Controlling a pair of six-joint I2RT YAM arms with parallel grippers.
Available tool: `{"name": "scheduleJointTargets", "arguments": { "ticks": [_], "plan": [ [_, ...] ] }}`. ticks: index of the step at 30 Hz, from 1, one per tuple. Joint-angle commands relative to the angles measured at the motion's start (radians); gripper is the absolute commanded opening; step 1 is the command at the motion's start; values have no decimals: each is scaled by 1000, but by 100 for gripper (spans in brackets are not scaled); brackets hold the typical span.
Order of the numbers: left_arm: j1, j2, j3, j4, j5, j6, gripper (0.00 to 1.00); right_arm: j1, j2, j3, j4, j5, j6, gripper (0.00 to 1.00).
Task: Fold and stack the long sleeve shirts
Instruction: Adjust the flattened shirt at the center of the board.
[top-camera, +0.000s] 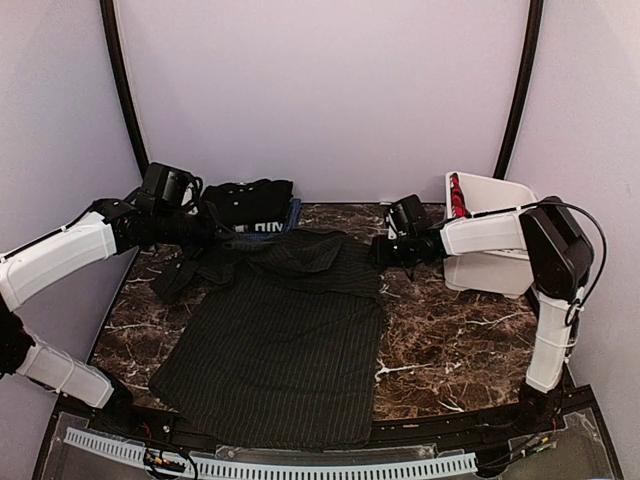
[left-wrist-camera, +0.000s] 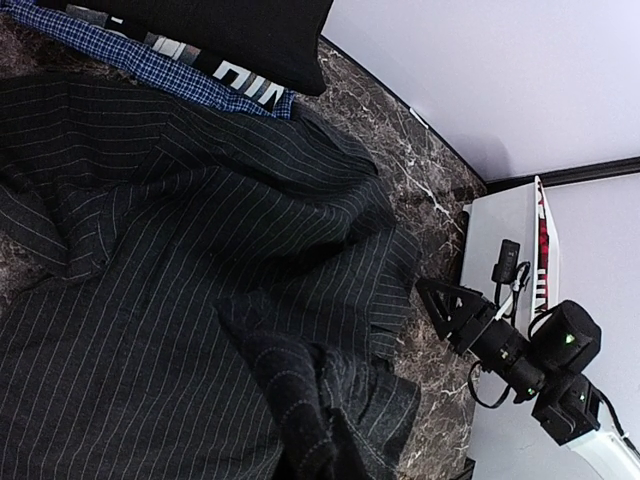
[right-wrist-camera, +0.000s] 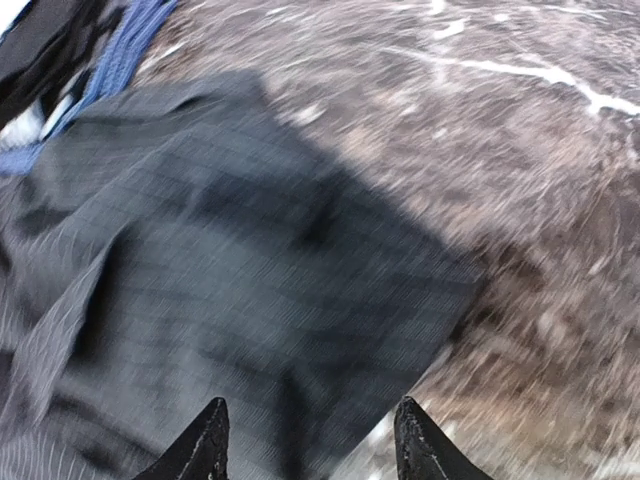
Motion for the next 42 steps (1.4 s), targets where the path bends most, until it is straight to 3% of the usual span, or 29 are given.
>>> {"name": "scheduleJointTargets", "arguments": {
  "ticks": [1, 15, 18, 22, 24, 34, 38, 42],
  "plan": [
    [10, -11, 22, 19, -21, 15, 0, -35, 89, 96, -16, 8, 33, 52],
    [29, 10, 32, 37, -16, 36, 0, -56, 173, 104, 7, 21, 104, 48],
    [30, 19, 34, 46, -8, 37, 0, -61, 182, 113, 23, 14, 113, 36],
    [31, 36, 39, 64, 29, 45, 0, -72, 192, 169, -5, 55, 86, 8],
    [31, 47, 38, 79, 64, 49, 0, -83, 196, 215, -38, 90, 53, 0],
    [28, 117, 12, 204, 225, 19, 0, -182, 304, 454, -131, 94, -133, 0],
    [26, 178, 12, 306, 291, -2, 0, -186, 348, 559, -203, 59, -160, 24],
    [25, 234, 28, 346, 320, -24, 0, -170, 278, 523, -215, 22, -166, 42]
  ]
}}
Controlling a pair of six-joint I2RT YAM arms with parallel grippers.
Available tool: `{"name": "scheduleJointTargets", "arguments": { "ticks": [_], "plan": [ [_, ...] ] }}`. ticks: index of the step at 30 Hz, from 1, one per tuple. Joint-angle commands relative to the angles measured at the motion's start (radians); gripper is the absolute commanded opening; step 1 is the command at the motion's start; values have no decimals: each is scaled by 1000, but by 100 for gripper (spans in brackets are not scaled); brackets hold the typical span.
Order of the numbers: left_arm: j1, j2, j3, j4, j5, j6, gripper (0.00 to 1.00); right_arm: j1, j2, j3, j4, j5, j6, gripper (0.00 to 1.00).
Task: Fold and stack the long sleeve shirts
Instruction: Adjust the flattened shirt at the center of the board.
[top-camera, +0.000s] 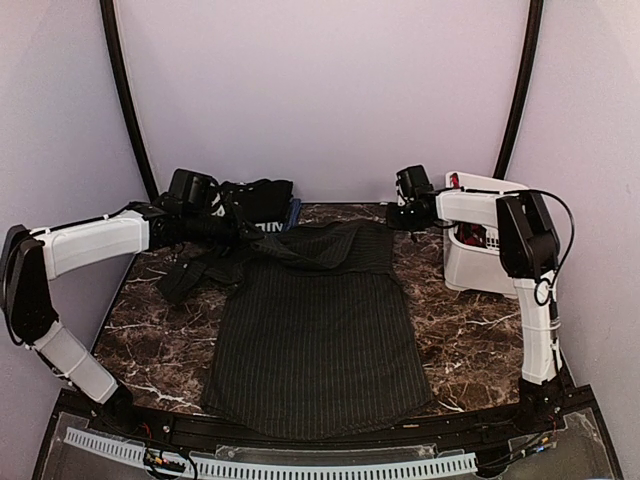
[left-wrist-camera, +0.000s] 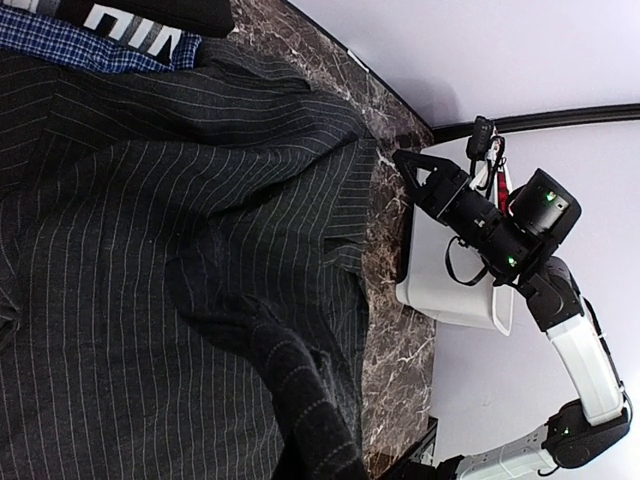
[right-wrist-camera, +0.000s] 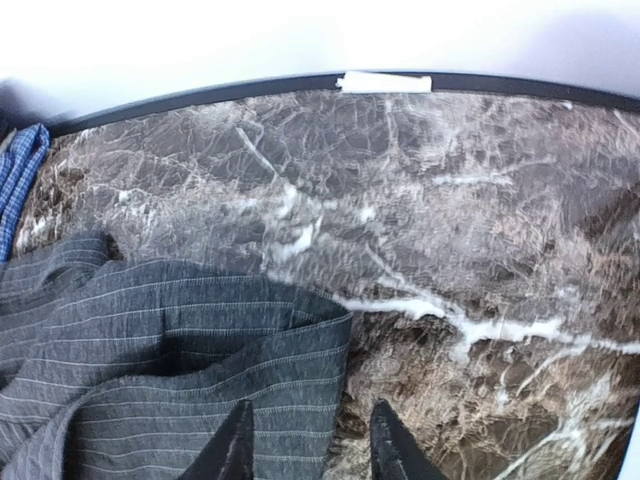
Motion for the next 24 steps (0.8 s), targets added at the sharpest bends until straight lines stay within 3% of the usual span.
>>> {"name": "scheduleJointTargets", "arguments": {
  "ticks": [1, 8, 15, 24],
  "plan": [
    [0, 30, 21, 93, 66, -31, 0, 30, -82, -28, -47, -41, -32, 45],
    [0, 16, 20, 127, 34, -52, 0, 115, -341, -319, -66, -71, 24, 50],
    [-1, -29, -74, 210, -31, -177, 0, 221, -604, -649, -66, -86, 123, 50],
    [-21, -67, -193, 260, -20, -263, 0, 394, -733, -821, -29, -40, 191, 51]
  ]
}}
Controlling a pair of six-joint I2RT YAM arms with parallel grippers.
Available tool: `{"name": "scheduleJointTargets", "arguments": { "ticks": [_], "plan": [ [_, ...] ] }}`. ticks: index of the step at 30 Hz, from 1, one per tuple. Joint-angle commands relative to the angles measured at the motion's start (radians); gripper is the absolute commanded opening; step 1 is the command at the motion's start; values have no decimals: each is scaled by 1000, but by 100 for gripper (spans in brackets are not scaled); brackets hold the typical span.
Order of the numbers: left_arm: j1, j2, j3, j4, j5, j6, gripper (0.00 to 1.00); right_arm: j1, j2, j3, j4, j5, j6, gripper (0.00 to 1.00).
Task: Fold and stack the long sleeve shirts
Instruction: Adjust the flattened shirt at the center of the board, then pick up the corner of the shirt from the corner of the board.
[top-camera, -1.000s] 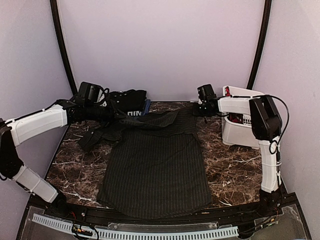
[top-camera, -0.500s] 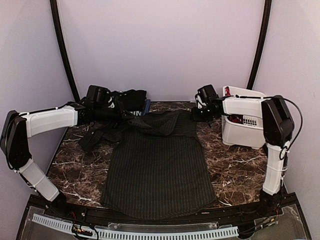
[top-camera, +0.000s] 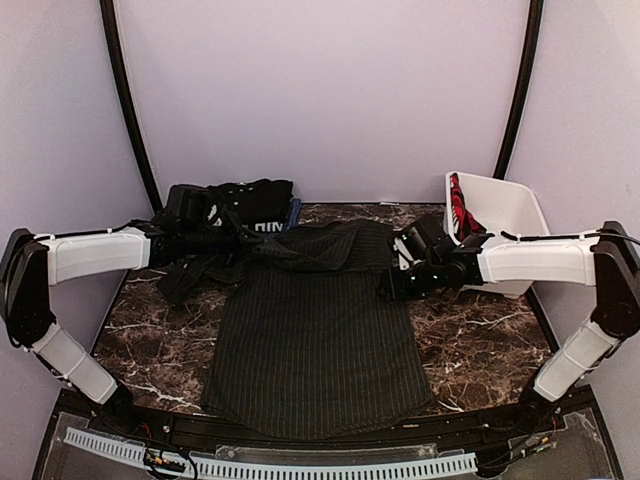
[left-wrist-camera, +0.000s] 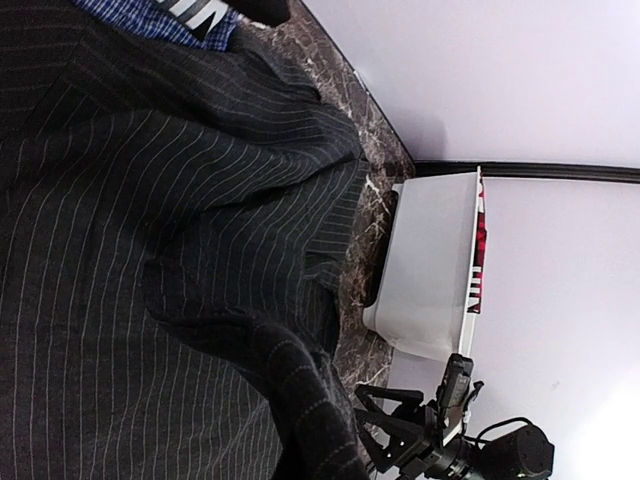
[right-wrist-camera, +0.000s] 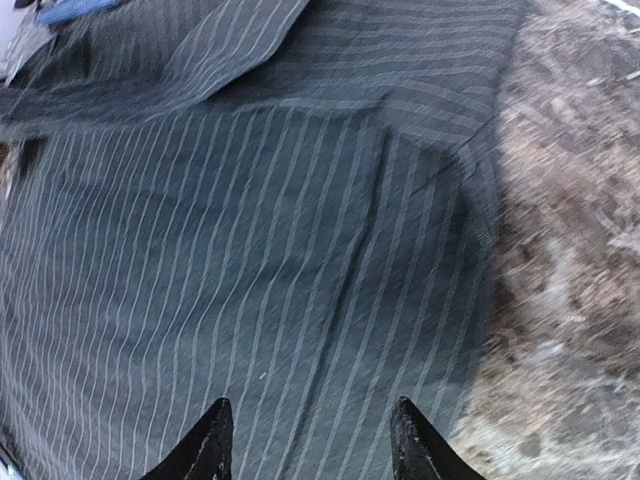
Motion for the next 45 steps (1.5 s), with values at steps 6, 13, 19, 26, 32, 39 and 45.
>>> {"name": "scheduleJointTargets", "arguments": {
  "ticks": [6, 13, 19, 26, 32, 39, 45],
  "plan": [
    [-13, -114, -125, 38, -62, -63, 0, 149, -139, -140, -93, 50, 163, 50],
    [-12, -131, -116, 41, -85, -58, 0, 273, -353, -266, -241, 18, 388, 50],
    [-12, -120, -87, 43, -81, -50, 0, 355, -508, -382, -323, -3, 561, 49],
    [-12, -123, -71, 45, -90, -40, 0, 360, -665, -492, -369, -11, 678, 47],
    [-11, -117, -44, 34, -95, -23, 0, 362, -621, -544, -258, -70, 682, 37],
    [-12, -121, -6, 2, -120, 5, 0, 361, -569, -548, -198, -95, 664, 30],
    [-11, -111, 36, -17, -140, 26, 0, 361, -552, -536, -171, -117, 640, 10]
  ]
}}
